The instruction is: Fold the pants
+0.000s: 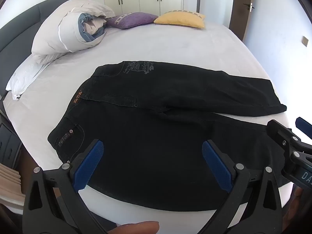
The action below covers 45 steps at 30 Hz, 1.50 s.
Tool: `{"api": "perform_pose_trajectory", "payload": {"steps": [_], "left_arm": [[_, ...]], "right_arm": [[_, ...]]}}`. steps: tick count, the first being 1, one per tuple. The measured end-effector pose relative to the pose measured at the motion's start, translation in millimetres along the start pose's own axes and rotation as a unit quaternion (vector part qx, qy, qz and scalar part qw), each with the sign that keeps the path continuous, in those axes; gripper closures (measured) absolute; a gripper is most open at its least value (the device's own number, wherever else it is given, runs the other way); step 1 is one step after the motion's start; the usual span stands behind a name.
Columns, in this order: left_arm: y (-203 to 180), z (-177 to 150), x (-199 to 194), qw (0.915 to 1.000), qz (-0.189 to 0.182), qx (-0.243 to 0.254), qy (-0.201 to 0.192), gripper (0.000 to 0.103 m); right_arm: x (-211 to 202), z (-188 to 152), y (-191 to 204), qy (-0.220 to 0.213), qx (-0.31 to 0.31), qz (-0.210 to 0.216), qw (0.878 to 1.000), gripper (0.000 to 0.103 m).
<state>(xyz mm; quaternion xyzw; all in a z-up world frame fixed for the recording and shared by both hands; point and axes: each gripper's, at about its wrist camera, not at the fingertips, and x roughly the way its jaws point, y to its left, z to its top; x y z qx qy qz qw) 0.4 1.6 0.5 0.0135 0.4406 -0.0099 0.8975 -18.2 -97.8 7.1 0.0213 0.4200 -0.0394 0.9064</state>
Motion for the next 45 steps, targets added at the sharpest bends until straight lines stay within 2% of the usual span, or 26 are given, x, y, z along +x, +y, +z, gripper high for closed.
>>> {"api": "perform_pose_trajectory", "payload": {"steps": [8,10,21,45], "left_arm": [[7.2,5.2,0.3,0.9999,-0.006,-0.010,-0.004,0.000],[8.4,0.3,2.3,0.9999,0.012,-0.005,-0.004,0.000],[16.9,0.3,3.2,0.9997,0.021,-0.012,-0.007,0.000],[16.4,0.2,1.4,0.9996,0.023,-0.013,-0.008,0.000]], "right_arm": [[-0.5,-0.9,0.1,-0.001,0.002,0.001,1.000,0.000],[-0.2,-1.0,-0.5,0.000,0.003,0.001,1.000,0.000],[0.3,-3.3,-6.7,-0.001,0.004,0.000,1.000,0.000],[-2.8,-6.7,-10.6,-0.001,0.005,-0.001,1.000,0.000]]}}
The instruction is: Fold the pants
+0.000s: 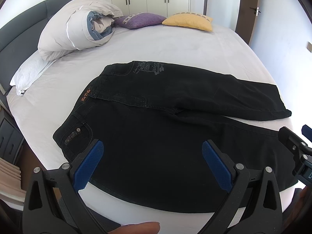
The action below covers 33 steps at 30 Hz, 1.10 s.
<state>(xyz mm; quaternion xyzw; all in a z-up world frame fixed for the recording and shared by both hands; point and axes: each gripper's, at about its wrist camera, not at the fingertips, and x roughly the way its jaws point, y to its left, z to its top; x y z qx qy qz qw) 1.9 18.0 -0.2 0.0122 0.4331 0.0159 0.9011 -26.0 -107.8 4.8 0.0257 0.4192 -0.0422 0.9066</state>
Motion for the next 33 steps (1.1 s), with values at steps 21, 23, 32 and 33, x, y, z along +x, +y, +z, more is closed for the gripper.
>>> {"api": "perform_pose_trajectory", "payload": {"steps": [21,23,32,33], "left_arm": [[1.3,-0.4,1.5,1.0000,-0.002,-0.002,0.001,0.000],[1.5,-0.4,1.4,1.0000,-0.002,-0.002,0.001,0.000],[2.5,-0.8,1.6,1.0000,-0.003,-0.003,0.001,0.000],[2.3,-0.7,1.6,1.0000,-0.003,-0.003,0.001,0.000]], "right_arm": [[1.3,-0.7,2.1,0.002,0.000,0.000,1.000,0.000],[1.6,-1.7,2.7,0.003,-0.001,0.000,1.000,0.000],[2.7,-4.4,4.8,0.004,-0.002,-0.001,1.000,0.000],[4.0,-5.3,5.3,0.004,-0.003,-0.001,1.000,0.000]]}}
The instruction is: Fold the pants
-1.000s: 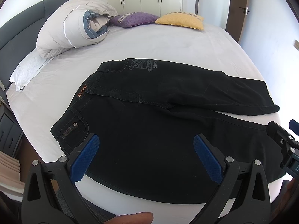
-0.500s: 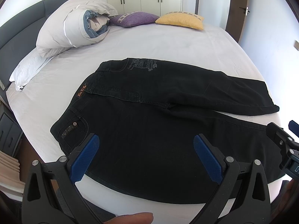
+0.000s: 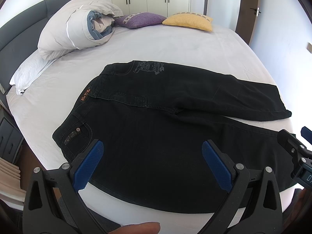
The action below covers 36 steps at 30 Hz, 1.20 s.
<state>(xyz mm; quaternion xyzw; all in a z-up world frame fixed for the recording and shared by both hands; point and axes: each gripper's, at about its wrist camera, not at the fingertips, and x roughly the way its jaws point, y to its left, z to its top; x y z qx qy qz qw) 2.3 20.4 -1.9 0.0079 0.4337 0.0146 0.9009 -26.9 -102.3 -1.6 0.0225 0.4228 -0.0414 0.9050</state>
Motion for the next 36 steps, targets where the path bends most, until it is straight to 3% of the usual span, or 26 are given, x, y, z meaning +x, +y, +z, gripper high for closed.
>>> {"api": "perform_pose_trajectory", "payload": {"steps": [17,22,24,29,32,34,36], "left_arm": [[7.5,5.1,7.8,0.9999,-0.009,-0.006,0.001,0.000],[22.8,21.1,16.4,0.9977,-0.044,-0.049,0.014,0.000],[34.2,35.2,21.7,0.9938,-0.076,-0.078,0.021,0.000],[61.7,86.5,37.3,0.9818,-0.142,-0.127,0.005,0.000],[75.2,131.5,60.9,0.9831,-0.137,-0.121,-0.014,0.000],[81.9,163.2,92.7,0.9873,-0.123,-0.099,0.015,0.000],[92.0,188.2,125.4,0.9845,-0.134,-0.102,0.049,0.000]], "right_arm": [[10.0,-1.9,3.5,0.010,-0.015,-0.003,1.000,0.000],[21.5,-1.0,3.5,0.019,-0.022,-0.004,1.000,0.000],[26.5,2.4,3.0,0.018,-0.031,0.000,0.999,0.000],[38.7,27.4,-0.6,-0.001,-0.073,0.052,0.996,0.000],[57.6,50.6,-6.8,0.011,-0.096,0.116,0.988,0.000],[71.5,63.8,-11.9,0.024,-0.102,0.158,0.982,0.000],[87.3,75.9,-16.9,0.036,-0.107,0.194,0.974,0.000]]}}
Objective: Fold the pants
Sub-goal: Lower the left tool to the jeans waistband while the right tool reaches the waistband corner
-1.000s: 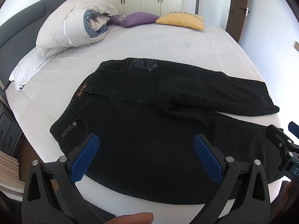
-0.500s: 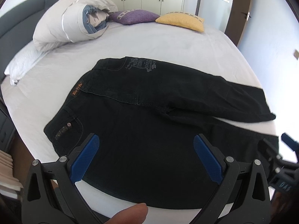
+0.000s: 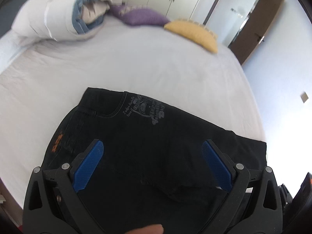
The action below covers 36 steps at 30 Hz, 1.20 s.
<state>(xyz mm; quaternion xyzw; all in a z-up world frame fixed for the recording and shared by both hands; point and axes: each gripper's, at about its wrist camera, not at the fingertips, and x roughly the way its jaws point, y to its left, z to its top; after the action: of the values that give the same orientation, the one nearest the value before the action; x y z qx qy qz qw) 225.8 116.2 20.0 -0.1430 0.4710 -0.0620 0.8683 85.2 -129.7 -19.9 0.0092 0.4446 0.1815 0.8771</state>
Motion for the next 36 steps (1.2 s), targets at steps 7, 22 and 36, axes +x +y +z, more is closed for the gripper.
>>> {"api": "perform_pose_trajectory", "payload": {"steps": [7,22,36], "left_arm": [[35.8,91.9,93.2,0.9986,0.037,0.025,0.029,0.002],[34.0,95.7,216.5,0.9067,0.111,0.387,0.125,0.005],[57.3,100.2,257.2,0.9141,0.043,0.352,0.196,0.071]], "right_arm": [[39.5,33.9,-29.4,0.018,-0.061,0.067,0.996,0.000],[93.2,70.5,-75.6,0.041,-0.088,0.148,0.984,0.008],[117.4,80.5,-80.8,0.055,-0.087,0.162,0.981,0.029]]}}
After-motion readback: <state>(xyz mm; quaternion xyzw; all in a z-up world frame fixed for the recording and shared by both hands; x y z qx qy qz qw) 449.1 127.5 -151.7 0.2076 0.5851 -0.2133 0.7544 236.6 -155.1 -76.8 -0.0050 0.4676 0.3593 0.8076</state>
